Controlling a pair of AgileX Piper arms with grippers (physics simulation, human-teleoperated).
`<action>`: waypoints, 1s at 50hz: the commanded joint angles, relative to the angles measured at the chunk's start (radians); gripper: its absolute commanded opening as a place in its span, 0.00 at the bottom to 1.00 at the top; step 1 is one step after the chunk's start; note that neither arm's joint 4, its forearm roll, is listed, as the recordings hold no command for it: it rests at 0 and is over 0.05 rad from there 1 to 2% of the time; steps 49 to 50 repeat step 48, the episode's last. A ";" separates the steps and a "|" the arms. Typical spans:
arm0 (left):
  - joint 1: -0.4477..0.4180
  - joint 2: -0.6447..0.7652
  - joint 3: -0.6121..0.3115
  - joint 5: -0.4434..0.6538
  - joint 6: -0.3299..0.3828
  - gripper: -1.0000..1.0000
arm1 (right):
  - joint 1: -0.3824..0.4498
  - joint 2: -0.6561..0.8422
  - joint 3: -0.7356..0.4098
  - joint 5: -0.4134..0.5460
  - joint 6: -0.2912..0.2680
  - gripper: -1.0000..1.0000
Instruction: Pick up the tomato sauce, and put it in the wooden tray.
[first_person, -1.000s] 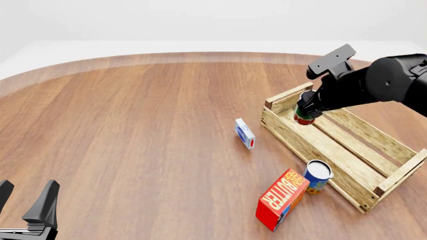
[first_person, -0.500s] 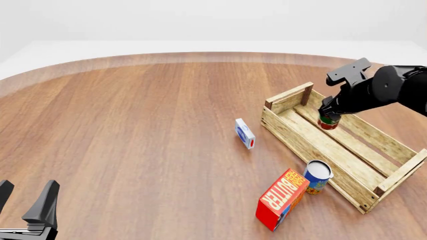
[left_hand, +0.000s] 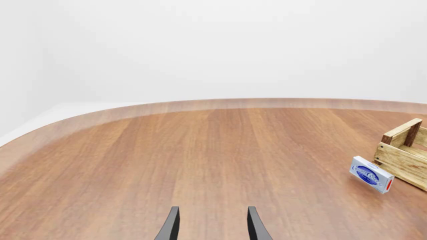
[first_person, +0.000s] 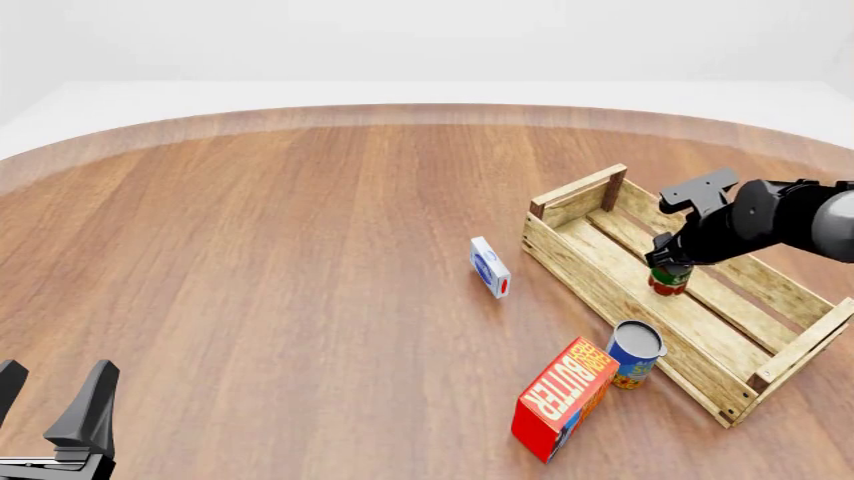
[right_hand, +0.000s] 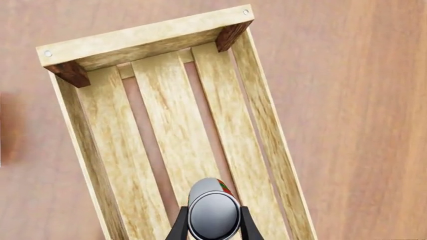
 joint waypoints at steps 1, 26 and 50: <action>0.000 0.000 0.000 0.000 0.000 1.00 | -0.018 0.027 -0.010 -0.026 0.022 0.00; 0.000 0.000 0.000 0.000 0.000 1.00 | 0.124 -0.248 -0.937 0.658 -0.015 1.00; 0.000 0.000 0.000 0.000 0.000 1.00 | 0.309 -0.380 -0.632 0.474 0.064 1.00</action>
